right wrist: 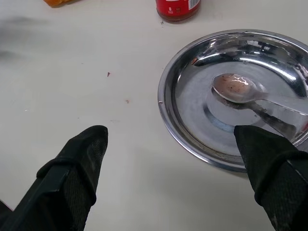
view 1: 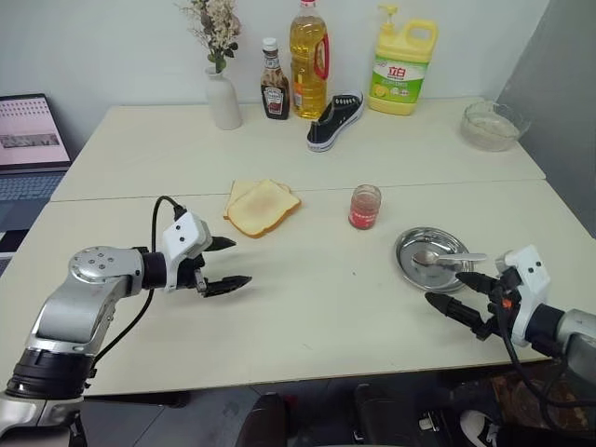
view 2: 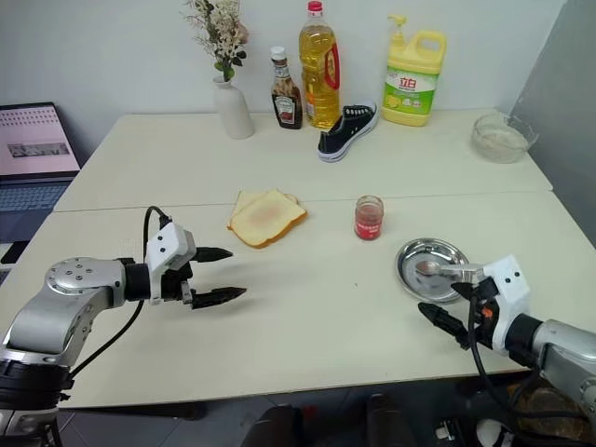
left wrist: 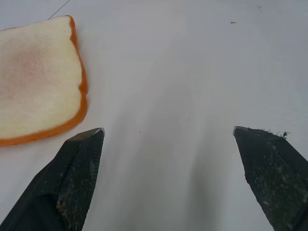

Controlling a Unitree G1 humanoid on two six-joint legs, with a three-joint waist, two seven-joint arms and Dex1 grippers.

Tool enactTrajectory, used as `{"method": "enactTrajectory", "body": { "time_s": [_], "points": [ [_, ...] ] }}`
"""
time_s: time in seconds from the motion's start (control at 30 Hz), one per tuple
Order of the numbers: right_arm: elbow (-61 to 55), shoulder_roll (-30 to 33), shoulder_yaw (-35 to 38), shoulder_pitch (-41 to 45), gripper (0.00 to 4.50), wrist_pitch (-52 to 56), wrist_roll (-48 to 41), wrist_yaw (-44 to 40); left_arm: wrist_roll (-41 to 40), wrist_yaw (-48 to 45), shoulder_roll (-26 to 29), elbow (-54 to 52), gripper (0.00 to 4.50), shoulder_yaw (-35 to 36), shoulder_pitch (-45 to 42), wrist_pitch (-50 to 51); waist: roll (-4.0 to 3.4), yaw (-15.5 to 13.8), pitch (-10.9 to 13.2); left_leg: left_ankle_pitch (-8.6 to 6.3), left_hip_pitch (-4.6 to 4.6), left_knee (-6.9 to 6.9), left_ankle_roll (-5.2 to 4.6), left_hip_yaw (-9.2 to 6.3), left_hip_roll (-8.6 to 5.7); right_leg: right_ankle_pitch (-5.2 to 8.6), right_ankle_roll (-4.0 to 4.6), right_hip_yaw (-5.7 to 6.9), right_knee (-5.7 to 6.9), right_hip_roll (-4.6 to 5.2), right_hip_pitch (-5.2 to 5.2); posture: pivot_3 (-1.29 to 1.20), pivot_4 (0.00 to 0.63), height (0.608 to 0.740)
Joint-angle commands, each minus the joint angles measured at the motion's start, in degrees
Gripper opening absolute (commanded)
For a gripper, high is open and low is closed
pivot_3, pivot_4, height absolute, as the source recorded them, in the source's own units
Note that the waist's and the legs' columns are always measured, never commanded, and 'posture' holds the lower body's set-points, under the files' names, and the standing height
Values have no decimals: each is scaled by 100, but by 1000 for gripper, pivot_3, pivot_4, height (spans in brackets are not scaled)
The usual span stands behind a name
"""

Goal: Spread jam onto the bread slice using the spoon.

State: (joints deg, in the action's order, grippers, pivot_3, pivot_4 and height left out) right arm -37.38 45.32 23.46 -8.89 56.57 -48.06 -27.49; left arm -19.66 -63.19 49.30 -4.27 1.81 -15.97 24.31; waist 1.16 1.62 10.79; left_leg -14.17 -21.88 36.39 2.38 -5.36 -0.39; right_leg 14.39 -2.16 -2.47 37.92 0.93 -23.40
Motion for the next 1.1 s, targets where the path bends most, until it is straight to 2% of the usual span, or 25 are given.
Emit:
{"method": "enactTrajectory", "body": {
  "time_s": [0.03,0.7,1.1],
  "points": [
    [-126,66,160,121,4465,-39,-124,-53,-83,-9,30,-261,4500,63,-19,38,0,0,0,0,0,0,0,0,0,0,0,0,0,0,0,0,150,740],
    [-75,197,198,83,4465,-37,-82,-158,-107,137,45,-217,4500,144,-50,163,0,0,0,0,0,2,0,0,0,0,0,0,1,0,0,0,150,740],
    [-163,327,328,102,4465,72,-284,-179,-103,293,-65,350,4500,196,-583,264,0,0,0,0,0,6,0,0,-3,0,0,0,3,0,1,0,150,740]
  ]
}}
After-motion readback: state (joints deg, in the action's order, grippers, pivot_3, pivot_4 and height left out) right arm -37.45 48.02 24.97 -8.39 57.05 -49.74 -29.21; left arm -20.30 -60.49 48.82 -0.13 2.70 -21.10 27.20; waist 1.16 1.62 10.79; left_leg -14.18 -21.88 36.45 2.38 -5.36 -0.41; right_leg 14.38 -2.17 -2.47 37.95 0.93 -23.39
